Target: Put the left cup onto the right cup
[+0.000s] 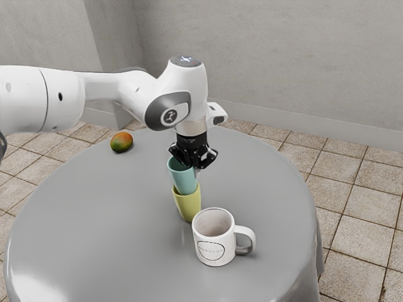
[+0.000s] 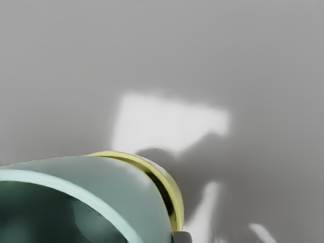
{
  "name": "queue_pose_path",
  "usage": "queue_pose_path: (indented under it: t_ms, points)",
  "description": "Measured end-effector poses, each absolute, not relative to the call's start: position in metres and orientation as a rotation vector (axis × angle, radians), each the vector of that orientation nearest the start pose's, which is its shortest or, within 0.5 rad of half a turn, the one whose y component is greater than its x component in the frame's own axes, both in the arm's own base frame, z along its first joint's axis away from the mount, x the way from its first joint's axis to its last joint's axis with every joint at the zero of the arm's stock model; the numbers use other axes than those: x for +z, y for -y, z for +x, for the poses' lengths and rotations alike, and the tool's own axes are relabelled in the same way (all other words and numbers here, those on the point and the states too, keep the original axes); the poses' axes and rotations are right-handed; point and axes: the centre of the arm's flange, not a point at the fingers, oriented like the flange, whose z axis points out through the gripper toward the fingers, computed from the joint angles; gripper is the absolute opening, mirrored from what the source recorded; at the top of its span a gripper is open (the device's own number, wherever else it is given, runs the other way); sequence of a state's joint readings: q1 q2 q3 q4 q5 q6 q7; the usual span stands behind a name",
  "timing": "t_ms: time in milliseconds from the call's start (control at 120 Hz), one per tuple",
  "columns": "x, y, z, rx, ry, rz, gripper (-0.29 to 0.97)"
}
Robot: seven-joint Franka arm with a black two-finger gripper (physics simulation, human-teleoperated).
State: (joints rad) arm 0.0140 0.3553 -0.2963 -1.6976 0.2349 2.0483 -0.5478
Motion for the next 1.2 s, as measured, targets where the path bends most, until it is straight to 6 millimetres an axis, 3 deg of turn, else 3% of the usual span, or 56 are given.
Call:
queue_pose_path:
  t_ms: [333,558,783,858,1058,1200]
  points:
    - [0.392,0.153,0.636,-0.075,0.280,-3.036,-0.10]
    - [0.391,0.154,0.636,-0.072,0.282,-3.043,0.30]
    - [0.395,0.153,0.636,-0.079,0.280,-3.044,0.48]
    - [0.409,0.153,0.637,-0.112,0.282,-3.047,0.51]
    - [0.470,0.161,0.632,-0.226,0.276,-3.055,0.58]
    - [0.514,0.139,0.621,-0.264,0.338,-3.046,0.63]
